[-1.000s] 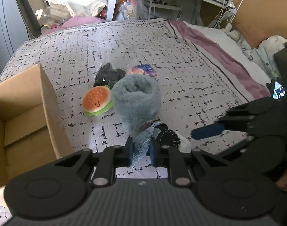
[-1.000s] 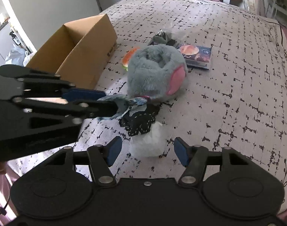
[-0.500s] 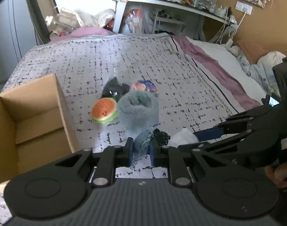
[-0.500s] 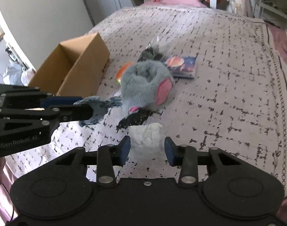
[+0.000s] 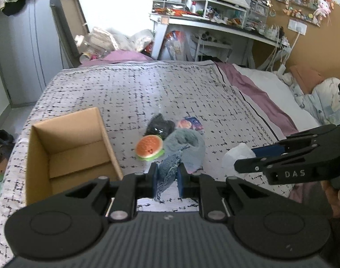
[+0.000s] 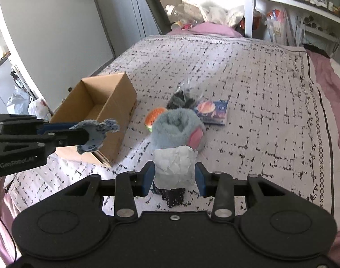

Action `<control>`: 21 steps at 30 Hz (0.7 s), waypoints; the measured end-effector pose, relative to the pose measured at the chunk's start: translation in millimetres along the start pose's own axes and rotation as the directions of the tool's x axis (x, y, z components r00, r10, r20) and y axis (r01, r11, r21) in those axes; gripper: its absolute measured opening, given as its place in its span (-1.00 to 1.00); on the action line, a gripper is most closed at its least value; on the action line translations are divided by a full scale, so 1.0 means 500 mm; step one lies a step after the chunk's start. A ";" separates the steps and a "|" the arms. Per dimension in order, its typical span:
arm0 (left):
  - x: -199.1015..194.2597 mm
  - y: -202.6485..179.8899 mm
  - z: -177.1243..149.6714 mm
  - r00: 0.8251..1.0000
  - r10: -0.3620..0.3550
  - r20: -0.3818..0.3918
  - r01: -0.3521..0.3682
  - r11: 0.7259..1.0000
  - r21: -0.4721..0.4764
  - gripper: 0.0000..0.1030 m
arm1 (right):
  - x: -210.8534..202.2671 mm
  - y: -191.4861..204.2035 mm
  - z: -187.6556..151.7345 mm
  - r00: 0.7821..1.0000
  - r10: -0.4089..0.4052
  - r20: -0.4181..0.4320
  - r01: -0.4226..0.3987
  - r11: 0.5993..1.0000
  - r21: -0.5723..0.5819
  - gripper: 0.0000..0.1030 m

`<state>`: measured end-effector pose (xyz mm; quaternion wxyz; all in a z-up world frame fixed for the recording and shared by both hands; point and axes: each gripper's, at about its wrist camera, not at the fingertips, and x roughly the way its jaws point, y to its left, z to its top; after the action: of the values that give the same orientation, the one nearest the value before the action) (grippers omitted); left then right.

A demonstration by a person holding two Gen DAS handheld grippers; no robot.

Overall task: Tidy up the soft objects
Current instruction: 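Lift the grey sock with the left gripper while the right gripper grasps the white sock, then lower the grey sock into the box with the left gripper while the right gripper drops the white sock in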

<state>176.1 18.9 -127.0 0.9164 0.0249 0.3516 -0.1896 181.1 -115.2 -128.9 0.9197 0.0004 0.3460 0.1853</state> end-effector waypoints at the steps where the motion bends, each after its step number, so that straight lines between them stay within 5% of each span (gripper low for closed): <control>1: -0.005 0.005 0.001 1.000 0.004 0.005 -0.004 1.000 -0.003 -0.68 | -0.001 0.003 0.003 1.000 -0.001 0.004 0.001 1.000 -0.004 -0.25; 10: -0.038 0.058 0.010 0.998 0.054 0.024 -0.053 0.998 -0.034 -0.68 | 0.012 0.053 0.034 1.000 -0.027 -0.013 0.025 0.996 -0.086 -0.25; 21: -0.051 0.141 0.011 0.988 0.147 -0.044 -0.148 0.989 -0.029 -0.68 | 0.038 0.138 0.093 1.000 0.006 -0.025 -0.010 0.985 -0.171 -0.25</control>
<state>188.1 91.8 -112.6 0.9207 0.0403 0.3708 -0.1151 200.3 -38.8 -97.0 0.9113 -0.0794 0.3401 0.2180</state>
